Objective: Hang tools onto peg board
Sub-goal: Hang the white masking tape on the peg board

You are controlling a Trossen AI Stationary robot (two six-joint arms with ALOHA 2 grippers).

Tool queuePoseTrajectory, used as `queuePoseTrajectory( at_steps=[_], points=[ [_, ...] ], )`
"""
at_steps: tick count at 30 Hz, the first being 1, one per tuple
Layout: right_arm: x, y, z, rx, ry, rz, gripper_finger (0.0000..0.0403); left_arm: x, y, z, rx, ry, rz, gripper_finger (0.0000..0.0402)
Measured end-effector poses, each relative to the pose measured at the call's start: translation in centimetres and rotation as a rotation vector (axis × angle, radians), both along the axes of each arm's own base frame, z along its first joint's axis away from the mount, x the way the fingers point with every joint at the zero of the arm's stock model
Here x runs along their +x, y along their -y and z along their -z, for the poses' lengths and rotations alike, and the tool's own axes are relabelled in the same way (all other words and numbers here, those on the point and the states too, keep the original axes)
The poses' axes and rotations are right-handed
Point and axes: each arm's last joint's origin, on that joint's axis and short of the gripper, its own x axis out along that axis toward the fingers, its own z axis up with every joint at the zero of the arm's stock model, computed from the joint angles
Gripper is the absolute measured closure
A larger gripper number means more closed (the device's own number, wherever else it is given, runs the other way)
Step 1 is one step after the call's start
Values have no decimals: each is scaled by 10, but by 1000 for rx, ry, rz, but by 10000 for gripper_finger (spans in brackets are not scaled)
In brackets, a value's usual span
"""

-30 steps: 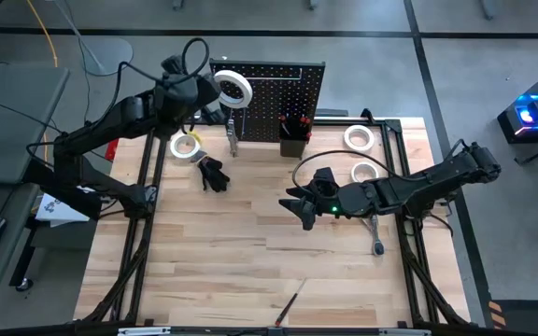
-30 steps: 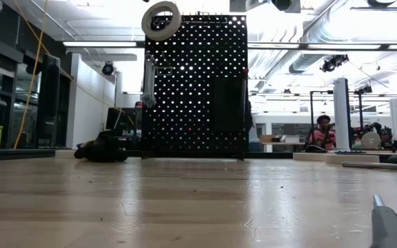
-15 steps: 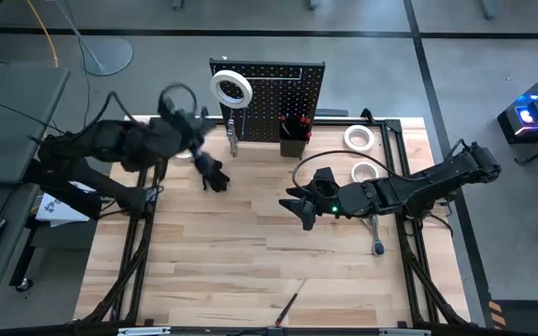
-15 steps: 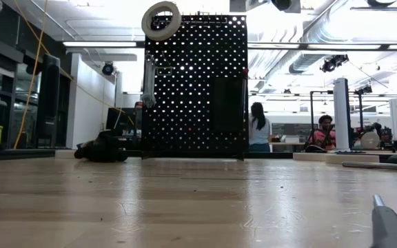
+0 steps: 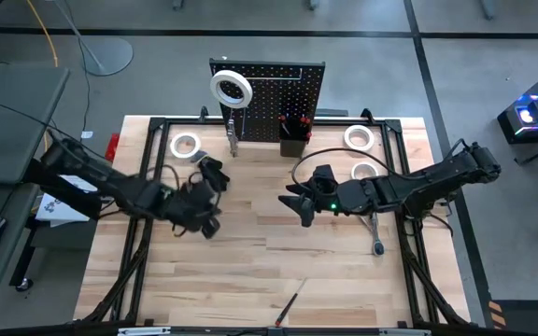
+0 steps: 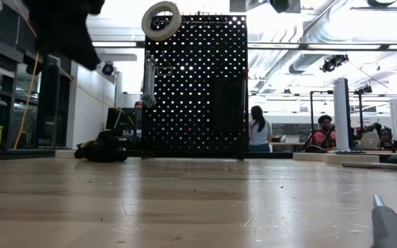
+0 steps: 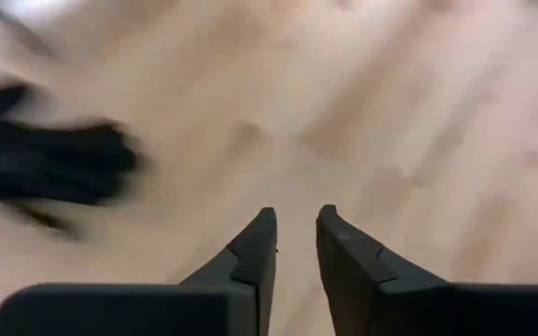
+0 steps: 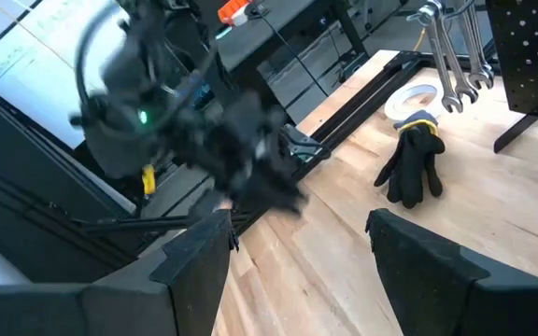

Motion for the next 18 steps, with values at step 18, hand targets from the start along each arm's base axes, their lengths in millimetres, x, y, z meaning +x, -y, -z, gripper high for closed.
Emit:
queuePoseTrajectory(
  at_steps=[18],
  points=[
    [8,43,0,116,34,167,158,-24,-93,9,-5,-80,-166,252]
  ],
)
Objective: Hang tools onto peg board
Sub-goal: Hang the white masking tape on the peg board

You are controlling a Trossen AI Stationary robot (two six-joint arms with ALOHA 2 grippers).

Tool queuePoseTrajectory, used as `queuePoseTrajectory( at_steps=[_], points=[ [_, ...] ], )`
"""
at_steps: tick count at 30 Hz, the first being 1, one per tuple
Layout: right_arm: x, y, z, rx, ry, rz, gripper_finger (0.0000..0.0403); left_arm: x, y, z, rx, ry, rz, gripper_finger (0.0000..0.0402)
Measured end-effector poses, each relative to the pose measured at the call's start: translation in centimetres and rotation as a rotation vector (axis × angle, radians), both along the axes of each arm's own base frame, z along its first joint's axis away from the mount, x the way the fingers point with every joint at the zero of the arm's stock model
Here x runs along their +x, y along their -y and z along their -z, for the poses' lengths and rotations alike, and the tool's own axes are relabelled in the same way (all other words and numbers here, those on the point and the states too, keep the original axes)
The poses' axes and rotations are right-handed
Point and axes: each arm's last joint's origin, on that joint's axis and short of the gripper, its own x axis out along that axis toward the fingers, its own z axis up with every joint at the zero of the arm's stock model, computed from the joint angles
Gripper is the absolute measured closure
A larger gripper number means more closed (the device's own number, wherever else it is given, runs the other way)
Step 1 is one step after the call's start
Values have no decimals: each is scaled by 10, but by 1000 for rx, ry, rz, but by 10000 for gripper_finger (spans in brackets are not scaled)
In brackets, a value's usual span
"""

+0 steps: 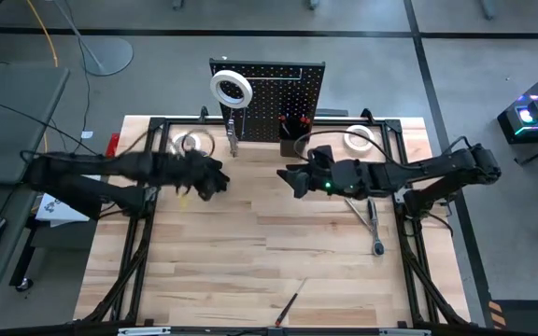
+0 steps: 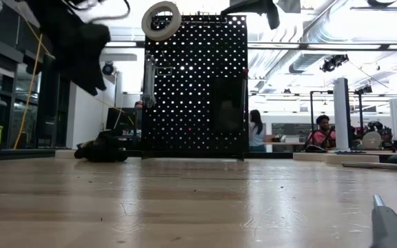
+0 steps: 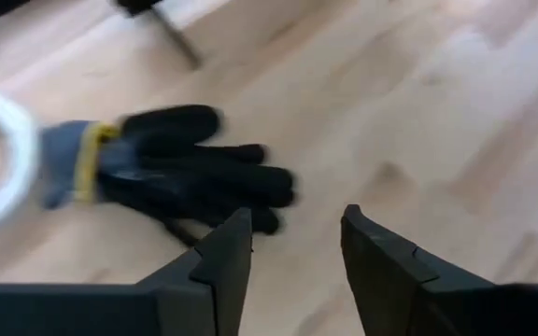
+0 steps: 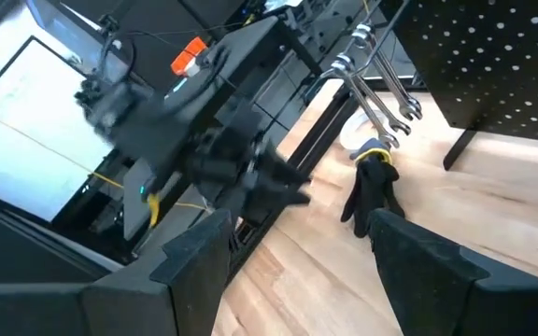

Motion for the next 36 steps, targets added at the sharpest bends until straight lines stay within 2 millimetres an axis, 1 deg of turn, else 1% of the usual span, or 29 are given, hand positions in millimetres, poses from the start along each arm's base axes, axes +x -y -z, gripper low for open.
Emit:
queuePoseTrajectory(
  at_steps=[4,7,11,15,21,24,27,33,36],
  points=[
    [1,9,0,-23,-14,-12,158,1,-39,-5,-56,-165,-52,239],
    [2,17,1,-48,-38,-38,158,3,-67,-2,-108,-322,-96,234],
    [3,28,2,-74,-67,-93,158,9,-100,12,-159,-485,-95,233],
    [3,36,4,-92,-91,-166,158,11,-126,29,-236,-612,-96,233],
    [3,38,6,-120,-126,-253,158,7,-152,56,-296,-754,-88,233],
    [3,38,7,-118,-127,-258,158,4,-162,69,-312,-808,-109,233],
    [3,38,6,-115,-126,-253,158,3,-171,80,-330,-832,-85,233],
    [2,41,6,-123,-129,-189,158,0,-186,97,-333,-869,-25,233],
    [2,42,6,-98,-122,-175,158,-2,-192,105,-338,-881,8,233]
  ],
)
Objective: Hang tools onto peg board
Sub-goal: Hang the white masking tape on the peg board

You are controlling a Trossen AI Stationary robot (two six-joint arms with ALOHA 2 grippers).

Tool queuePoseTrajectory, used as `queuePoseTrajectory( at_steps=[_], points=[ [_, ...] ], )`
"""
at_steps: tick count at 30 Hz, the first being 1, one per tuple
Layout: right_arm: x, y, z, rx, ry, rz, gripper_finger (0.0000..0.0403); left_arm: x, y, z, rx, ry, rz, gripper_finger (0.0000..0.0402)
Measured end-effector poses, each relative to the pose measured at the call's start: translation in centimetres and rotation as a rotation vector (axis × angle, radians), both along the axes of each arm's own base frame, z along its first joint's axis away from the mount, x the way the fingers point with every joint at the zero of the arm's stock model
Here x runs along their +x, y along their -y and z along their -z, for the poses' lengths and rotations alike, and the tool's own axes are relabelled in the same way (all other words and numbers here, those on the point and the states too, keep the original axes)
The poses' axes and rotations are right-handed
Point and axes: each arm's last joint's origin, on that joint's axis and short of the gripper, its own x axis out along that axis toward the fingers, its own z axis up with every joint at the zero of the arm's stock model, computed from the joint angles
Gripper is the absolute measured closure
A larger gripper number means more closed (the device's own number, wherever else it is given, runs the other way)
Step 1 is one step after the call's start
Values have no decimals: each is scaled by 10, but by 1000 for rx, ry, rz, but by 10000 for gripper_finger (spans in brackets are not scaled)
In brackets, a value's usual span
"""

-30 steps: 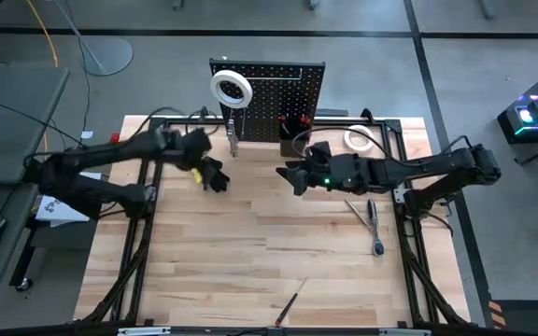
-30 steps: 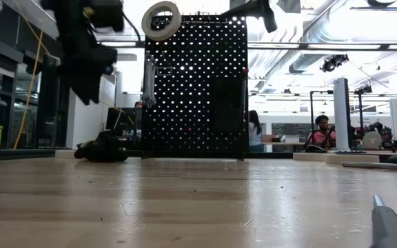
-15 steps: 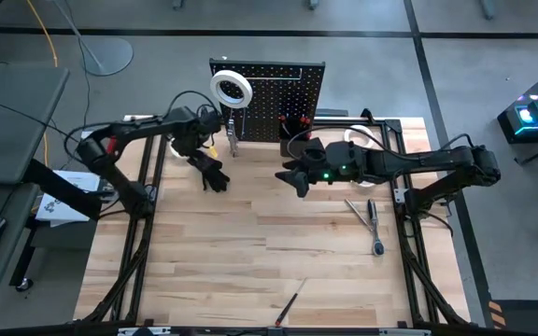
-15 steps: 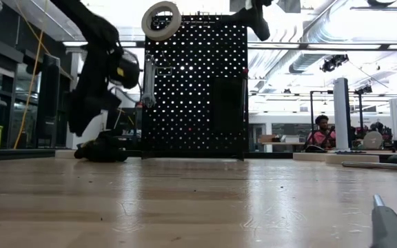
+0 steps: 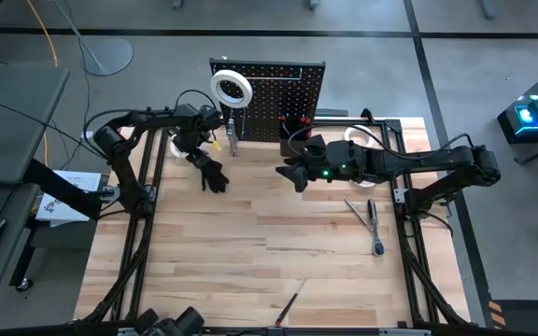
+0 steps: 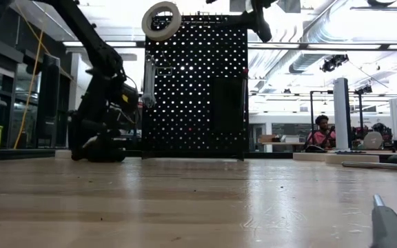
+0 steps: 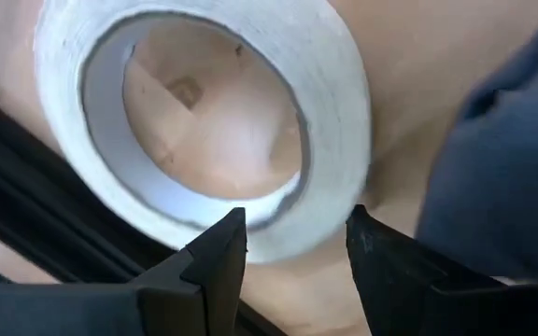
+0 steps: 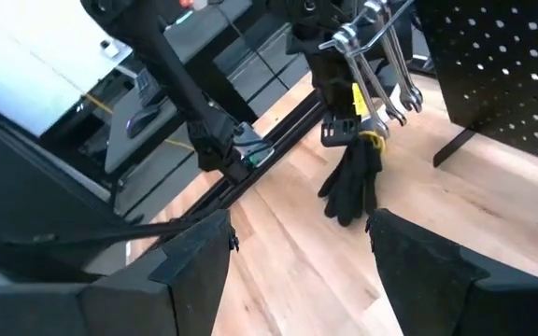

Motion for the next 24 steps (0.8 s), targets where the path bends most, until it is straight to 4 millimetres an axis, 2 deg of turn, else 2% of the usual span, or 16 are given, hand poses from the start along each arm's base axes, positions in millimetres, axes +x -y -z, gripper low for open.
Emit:
queuePoseTrajectory(
  at_steps=[10,12,16,24],
  points=[
    [0,1,0,34,12,53,158,0,-5,19,-97,-29,93,242],
    [0,1,0,34,12,53,158,1,-3,19,-118,-25,97,265],
    [0,1,0,34,12,53,158,3,4,18,-168,-23,93,350],
    [0,1,0,15,8,47,158,9,25,14,-331,13,76,351]
  ],
)
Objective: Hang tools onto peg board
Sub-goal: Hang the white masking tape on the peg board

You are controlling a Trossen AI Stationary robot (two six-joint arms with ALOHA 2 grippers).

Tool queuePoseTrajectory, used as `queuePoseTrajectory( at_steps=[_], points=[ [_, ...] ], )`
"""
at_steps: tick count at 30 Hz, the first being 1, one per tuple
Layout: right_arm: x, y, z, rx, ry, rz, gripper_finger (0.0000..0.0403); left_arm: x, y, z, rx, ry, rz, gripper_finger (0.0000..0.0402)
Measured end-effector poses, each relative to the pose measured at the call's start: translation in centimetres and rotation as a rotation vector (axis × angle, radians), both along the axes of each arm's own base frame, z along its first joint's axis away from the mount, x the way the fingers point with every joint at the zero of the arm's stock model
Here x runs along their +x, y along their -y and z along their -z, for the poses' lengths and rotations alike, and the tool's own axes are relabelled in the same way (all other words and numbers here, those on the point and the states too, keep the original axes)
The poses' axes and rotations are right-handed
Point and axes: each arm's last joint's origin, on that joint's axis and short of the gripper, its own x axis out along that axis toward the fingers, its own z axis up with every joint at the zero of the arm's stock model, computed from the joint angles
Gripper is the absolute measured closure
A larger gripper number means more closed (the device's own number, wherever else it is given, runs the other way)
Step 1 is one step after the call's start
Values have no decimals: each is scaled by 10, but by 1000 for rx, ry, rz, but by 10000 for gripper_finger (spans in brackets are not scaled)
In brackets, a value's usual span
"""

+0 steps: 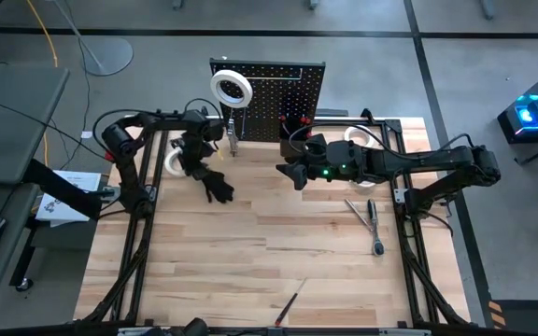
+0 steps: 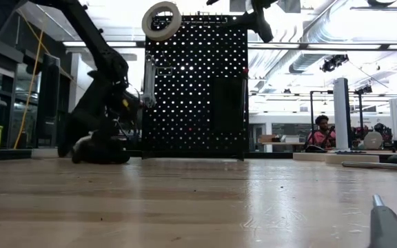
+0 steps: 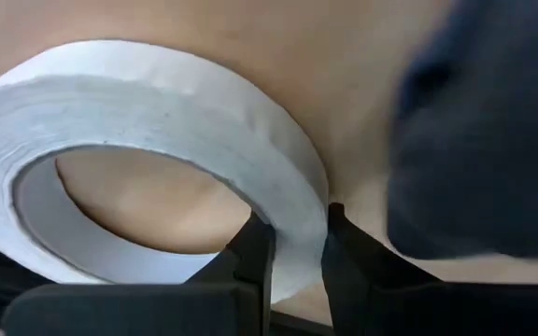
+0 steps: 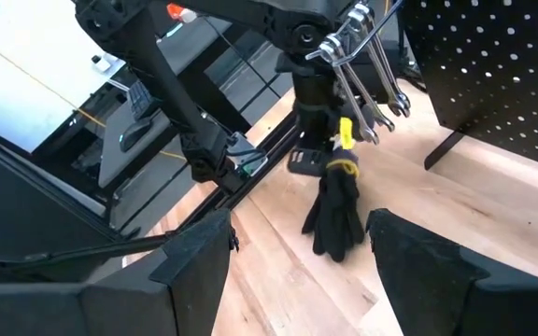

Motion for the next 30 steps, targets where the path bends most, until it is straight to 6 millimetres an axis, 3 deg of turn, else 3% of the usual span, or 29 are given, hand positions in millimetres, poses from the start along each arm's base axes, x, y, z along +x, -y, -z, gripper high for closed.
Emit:
queuePoseTrajectory(
  at_steps=[8,16,25,30],
  points=[
    [0,0,0,-23,-6,-8,158,1,25,-37,-54,90,7,351],
    [0,3,0,-63,-18,-11,158,-16,51,-94,89,216,-33,351],
    [-1,13,0,-60,-19,15,158,-44,90,-150,241,481,-191,351],
    [-1,15,0,-75,-23,15,158,-54,113,-172,204,718,-247,351]
  ],
)
